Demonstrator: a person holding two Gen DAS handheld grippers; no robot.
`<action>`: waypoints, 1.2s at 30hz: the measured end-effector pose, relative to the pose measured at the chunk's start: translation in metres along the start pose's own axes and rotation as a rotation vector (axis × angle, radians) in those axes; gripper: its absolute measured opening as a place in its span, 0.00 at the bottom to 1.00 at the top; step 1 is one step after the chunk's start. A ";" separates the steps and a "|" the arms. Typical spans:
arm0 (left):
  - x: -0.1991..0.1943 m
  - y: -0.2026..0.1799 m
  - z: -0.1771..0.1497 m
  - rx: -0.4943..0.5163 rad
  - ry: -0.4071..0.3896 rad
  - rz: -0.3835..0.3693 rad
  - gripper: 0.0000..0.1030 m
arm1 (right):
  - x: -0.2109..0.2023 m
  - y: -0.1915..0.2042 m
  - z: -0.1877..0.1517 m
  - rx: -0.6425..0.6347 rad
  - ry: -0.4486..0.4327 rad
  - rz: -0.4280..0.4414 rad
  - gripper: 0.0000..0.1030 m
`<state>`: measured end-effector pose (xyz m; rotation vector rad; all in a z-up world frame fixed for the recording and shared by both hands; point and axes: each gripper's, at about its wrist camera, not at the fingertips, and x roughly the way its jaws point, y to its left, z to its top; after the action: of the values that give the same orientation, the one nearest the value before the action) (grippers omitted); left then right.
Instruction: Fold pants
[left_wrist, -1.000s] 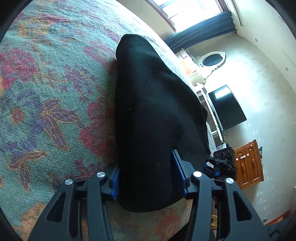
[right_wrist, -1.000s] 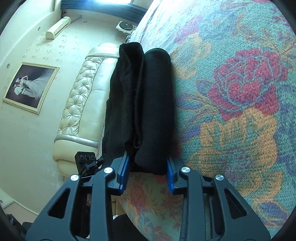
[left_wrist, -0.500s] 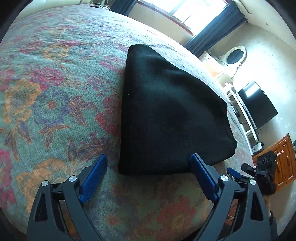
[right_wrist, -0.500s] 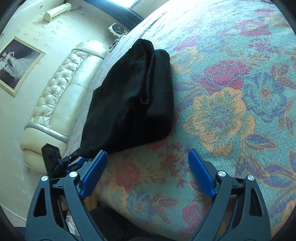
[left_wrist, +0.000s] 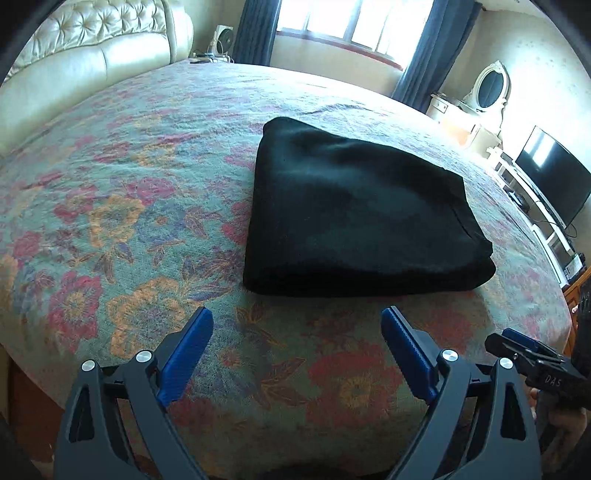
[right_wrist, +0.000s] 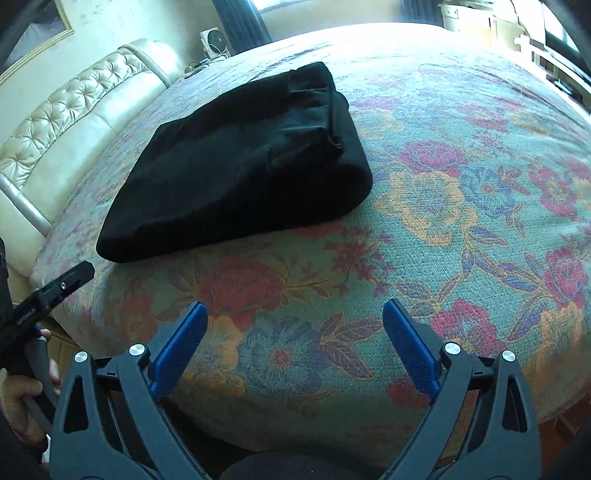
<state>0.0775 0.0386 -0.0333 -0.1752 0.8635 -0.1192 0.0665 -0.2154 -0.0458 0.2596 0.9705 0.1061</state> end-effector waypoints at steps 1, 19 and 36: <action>-0.004 -0.003 -0.001 0.010 -0.012 0.011 0.88 | -0.001 0.004 -0.001 -0.022 -0.008 -0.012 0.93; -0.010 -0.030 -0.016 0.074 -0.015 0.035 0.88 | 0.002 0.023 -0.002 -0.084 -0.003 -0.055 0.93; -0.016 -0.044 -0.013 0.121 -0.050 0.058 0.88 | 0.008 0.023 -0.003 -0.077 0.011 -0.043 0.93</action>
<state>0.0556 -0.0026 -0.0205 -0.0394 0.8088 -0.1121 0.0689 -0.1908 -0.0473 0.1672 0.9803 0.1057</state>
